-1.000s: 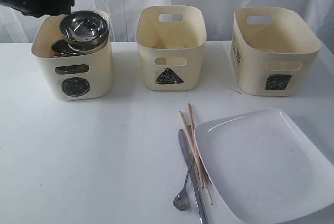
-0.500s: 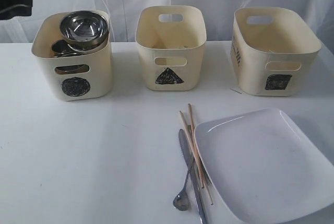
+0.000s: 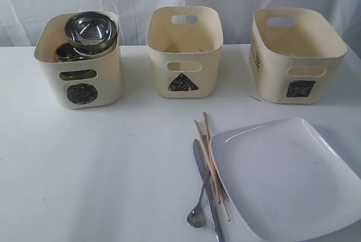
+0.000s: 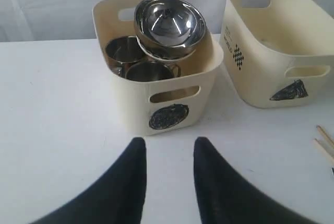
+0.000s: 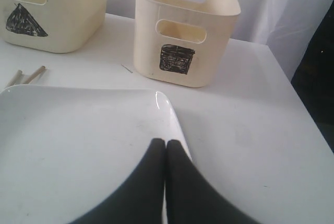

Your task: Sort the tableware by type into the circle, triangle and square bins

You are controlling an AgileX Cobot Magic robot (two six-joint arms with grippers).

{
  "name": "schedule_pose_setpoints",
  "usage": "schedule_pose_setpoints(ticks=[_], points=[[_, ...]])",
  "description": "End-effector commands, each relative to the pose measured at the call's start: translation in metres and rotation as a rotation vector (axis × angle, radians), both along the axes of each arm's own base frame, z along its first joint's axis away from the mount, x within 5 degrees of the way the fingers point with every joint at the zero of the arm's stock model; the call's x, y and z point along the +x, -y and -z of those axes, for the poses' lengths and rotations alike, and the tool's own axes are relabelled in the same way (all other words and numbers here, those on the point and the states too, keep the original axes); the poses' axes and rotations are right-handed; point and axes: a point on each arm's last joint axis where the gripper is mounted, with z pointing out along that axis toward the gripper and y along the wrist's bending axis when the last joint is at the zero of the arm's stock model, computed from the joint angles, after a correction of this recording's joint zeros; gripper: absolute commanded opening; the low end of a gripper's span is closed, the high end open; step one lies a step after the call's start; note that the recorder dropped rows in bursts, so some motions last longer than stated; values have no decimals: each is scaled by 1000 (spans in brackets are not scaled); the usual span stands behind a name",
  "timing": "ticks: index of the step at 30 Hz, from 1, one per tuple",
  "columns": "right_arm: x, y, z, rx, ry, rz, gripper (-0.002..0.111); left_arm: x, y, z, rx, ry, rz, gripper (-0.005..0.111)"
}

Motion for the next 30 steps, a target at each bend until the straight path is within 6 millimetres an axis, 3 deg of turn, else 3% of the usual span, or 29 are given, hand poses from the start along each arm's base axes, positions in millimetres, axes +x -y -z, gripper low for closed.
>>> schedule_pose_setpoints(ticks=[1, 8, 20, 30], points=[[0, 0, 1, -9, 8, 2, 0, -26, -2, 15, -26, 20, -4, 28], [0, 0, 1, -9, 8, 2, 0, -52, -4, 29, -27, 49, 16, 0], [0, 0, 1, -9, 8, 2, 0, -77, 3, 46, -31, 88, 131, 0], [0, 0, 1, -9, 8, 2, 0, -81, 0, 47, 68, 107, 137, 0]])
